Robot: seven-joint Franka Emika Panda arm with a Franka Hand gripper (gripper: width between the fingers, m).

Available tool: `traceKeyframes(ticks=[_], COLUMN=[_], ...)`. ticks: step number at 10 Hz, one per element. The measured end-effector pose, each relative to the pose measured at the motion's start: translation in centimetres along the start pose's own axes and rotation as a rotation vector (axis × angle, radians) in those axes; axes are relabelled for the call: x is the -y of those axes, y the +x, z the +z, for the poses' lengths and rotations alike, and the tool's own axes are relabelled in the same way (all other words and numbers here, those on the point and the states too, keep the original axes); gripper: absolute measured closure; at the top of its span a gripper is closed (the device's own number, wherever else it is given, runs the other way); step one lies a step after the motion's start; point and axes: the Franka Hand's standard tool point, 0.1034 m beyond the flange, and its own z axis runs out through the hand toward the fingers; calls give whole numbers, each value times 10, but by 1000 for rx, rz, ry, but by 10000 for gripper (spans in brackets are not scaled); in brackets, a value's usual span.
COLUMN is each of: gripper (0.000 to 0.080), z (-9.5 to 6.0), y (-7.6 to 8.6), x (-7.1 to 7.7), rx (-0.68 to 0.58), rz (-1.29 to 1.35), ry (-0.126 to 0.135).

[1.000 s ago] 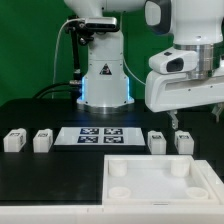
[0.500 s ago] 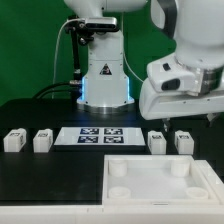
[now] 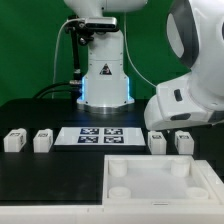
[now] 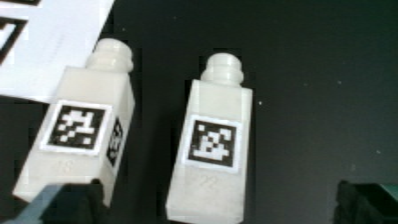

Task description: Assemble one leg

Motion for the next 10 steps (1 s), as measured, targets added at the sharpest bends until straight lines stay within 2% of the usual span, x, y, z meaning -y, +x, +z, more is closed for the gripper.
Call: traceKeyframes(ticks=[5, 8, 10], gripper=[150, 150, 150], z=[32, 39, 39], y=[7, 11, 11], x=[6, 9, 9], rx=[26, 16, 15], rz=[11, -3, -3], ry=[-6, -9, -8])
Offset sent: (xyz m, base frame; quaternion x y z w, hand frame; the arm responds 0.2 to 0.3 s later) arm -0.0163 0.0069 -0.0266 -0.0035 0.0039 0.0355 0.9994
